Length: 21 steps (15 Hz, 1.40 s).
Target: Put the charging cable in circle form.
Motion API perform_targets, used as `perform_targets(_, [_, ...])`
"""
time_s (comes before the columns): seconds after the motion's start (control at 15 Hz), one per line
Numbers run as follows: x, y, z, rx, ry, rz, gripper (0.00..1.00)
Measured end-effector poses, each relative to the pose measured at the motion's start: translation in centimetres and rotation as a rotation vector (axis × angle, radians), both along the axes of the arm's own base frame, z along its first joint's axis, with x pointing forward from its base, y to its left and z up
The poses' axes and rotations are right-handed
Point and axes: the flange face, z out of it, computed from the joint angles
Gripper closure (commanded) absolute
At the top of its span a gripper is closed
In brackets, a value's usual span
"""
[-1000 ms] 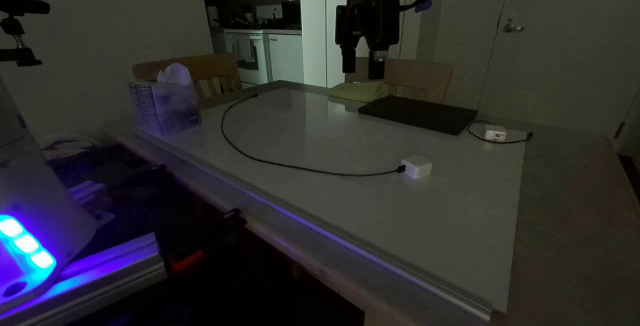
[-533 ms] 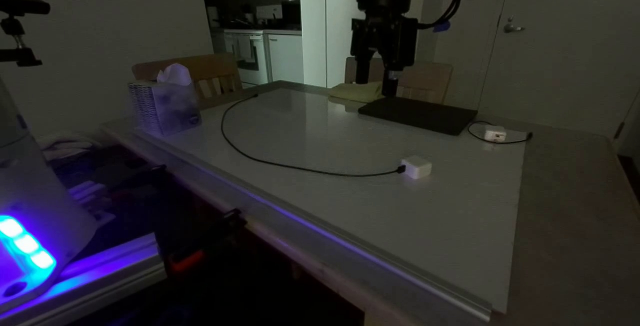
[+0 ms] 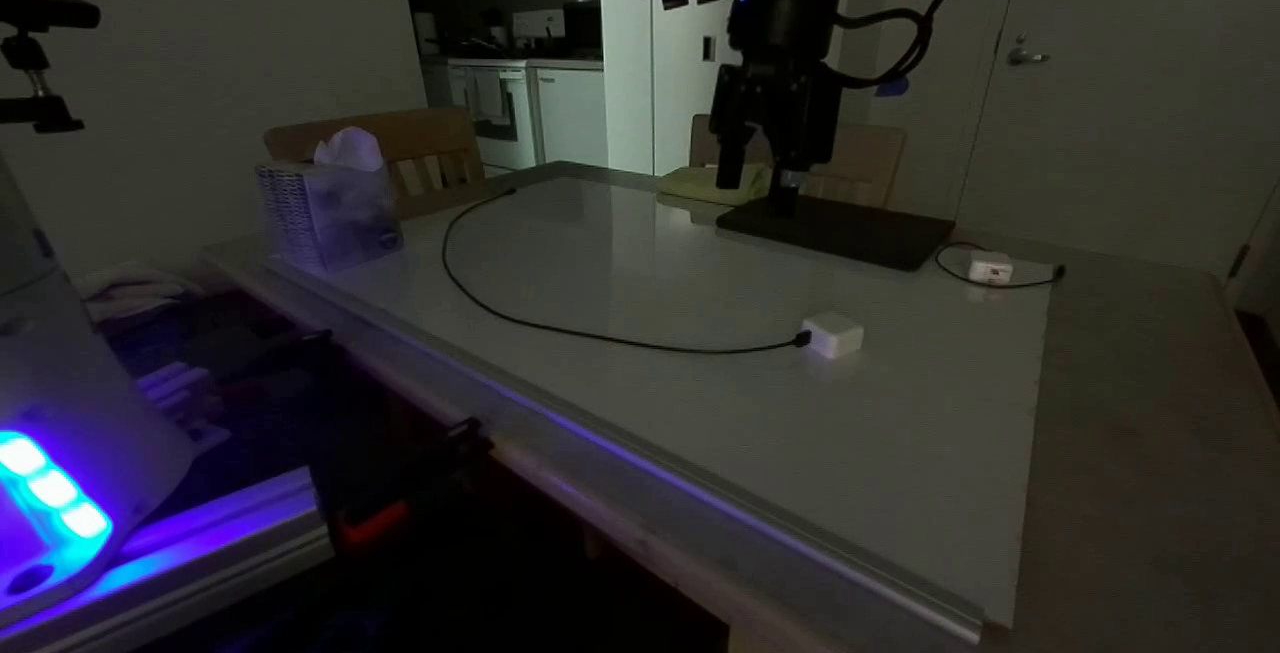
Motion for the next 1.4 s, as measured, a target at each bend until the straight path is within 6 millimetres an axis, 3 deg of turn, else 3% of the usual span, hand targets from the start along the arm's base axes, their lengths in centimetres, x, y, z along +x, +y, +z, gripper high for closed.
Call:
perform_targets(0.67, [0.8,0.1,-0.4,-0.06,-0.029,0.161,0.0])
perform_targets(1.4, [2.8,-1.8,-5.0,-0.075,0.005,0.281,0.0])
